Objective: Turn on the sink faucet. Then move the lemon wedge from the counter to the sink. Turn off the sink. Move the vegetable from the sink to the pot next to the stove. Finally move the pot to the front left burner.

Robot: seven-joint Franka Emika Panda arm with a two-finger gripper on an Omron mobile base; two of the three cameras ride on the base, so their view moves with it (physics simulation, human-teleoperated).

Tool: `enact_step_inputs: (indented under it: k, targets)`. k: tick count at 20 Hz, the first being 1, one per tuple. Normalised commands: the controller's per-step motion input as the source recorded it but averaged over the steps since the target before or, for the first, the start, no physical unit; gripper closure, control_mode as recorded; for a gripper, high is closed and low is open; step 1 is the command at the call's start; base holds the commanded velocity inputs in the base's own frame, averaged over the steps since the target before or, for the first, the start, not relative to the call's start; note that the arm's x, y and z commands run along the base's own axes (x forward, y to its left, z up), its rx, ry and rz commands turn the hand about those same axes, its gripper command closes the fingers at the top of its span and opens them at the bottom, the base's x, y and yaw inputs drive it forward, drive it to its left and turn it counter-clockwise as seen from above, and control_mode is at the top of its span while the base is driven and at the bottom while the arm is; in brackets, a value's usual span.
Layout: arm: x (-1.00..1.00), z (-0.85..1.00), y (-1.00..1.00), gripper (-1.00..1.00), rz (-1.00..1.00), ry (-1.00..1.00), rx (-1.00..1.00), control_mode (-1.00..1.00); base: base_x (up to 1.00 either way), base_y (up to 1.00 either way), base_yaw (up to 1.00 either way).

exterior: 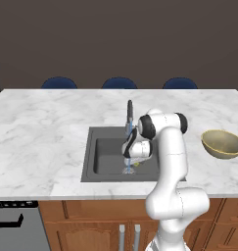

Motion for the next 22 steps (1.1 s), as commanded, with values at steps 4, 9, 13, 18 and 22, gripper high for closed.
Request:
enact_step_inputs:
  k: [4,9,13,18,22]
  targets:
    - [-0.07,0.31,0.00,-1.00,0.04,-0.02,0.01,-1.00,0.00,0.00,0.00]
    - [-0.12,0.43,0.00,-1.00,0.03,-0.02,0.01,-1.00,0.00,0.00,0.00]
    - [-0.26,0.55,-0.03,-1.00,0.02,-0.03,0.01,-1.00,0.00,0.00,0.00]
    - [-0.27,0.69,-0.08,-1.00,0.03,-0.05,0.01,-1.00,0.00,0.00,0.00]
    - [-0.24,0.75,-0.12,-1.00,0.02,-0.04,0.01,-1.00,0.00,0.00,0.00]
